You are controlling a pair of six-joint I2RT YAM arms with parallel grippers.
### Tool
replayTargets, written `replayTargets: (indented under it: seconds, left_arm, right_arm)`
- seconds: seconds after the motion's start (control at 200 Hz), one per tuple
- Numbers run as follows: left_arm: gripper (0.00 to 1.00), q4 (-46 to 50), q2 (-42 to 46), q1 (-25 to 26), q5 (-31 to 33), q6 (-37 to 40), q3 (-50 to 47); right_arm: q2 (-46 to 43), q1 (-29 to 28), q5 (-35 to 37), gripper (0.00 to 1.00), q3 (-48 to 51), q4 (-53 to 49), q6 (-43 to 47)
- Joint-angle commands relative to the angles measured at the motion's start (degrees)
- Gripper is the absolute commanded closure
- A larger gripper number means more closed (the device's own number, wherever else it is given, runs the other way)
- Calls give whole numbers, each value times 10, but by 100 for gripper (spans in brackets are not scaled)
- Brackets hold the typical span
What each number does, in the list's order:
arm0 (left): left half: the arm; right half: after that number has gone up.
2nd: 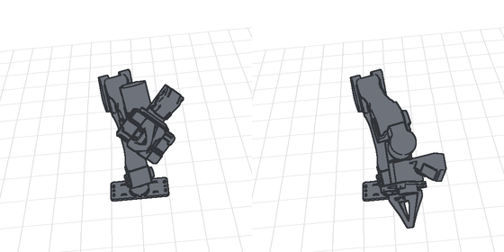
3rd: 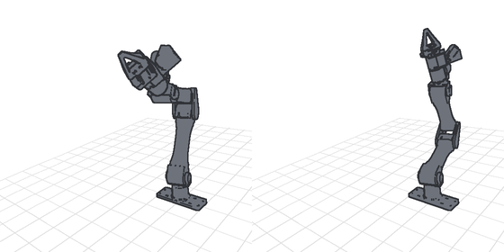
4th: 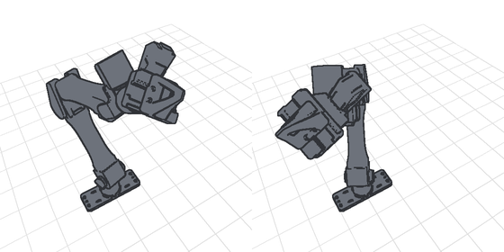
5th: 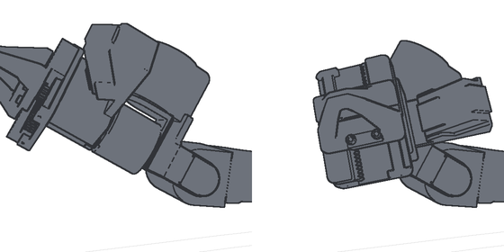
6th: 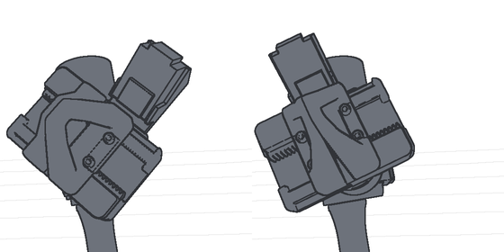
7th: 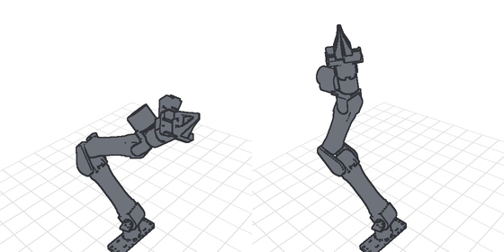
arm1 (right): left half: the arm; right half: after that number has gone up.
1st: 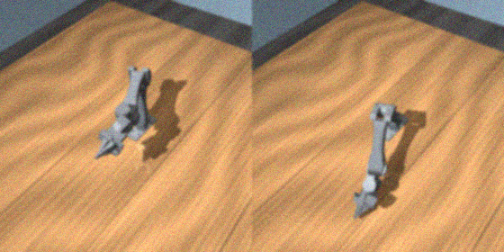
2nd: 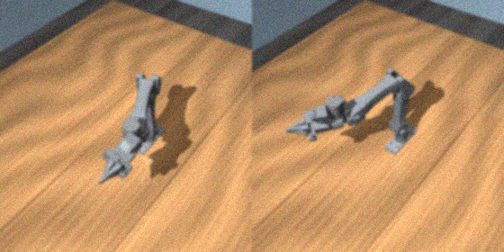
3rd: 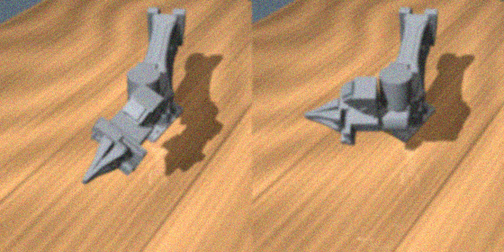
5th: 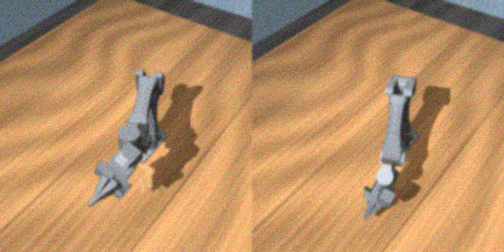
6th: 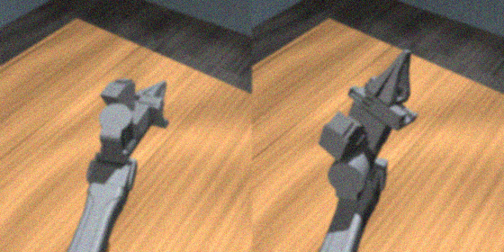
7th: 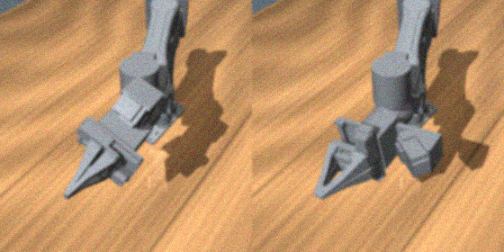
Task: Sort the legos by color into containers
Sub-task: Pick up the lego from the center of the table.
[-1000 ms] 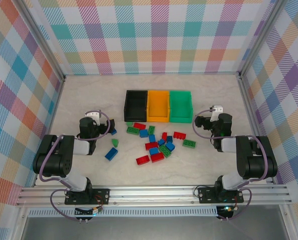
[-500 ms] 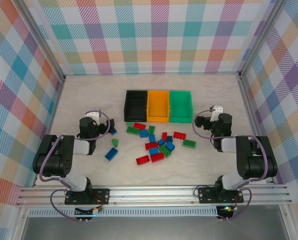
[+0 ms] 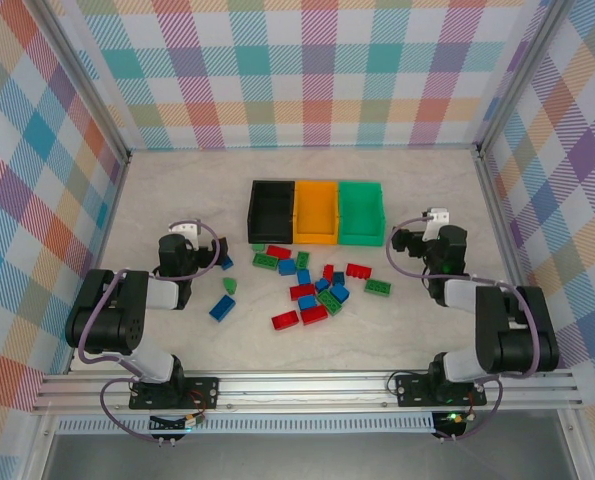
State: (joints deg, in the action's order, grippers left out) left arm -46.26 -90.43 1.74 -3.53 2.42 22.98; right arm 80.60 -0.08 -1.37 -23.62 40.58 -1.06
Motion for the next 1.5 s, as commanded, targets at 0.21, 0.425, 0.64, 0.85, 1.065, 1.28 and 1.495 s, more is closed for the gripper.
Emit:
replayTargets:
  seconds: [0.21,0.425,0.64,0.85,1.065,1.28,1.495]
  left_arm:
    - [0,77,130,4,18,-5,3]
    - [0,405,256,5,72,-143,122]
    - [0,572,270,5,-19,-199,205]
    - [0,675,270,15,-131,-249,216]
    - [0,774,267,82,-114,-248,210]
    - [12,868,231,151,-47,-261,219]
    - [21,872,153,173,-10,-266,235]
  right_arm:
    - [-210,-4,-13,1,-17,-214,-64]
    - [-228,-3,-57,1,-51,-309,-194]
    - [-170,-19,-149,1,-56,-290,-255]
    - [-136,-84,-74,1,-45,-290,-230]
    - [-108,-108,-48,1,-51,-289,-228]
    - [-101,-121,-22,1,-56,-295,-226]
    - [-95,-125,-6,1,-57,-300,-236]
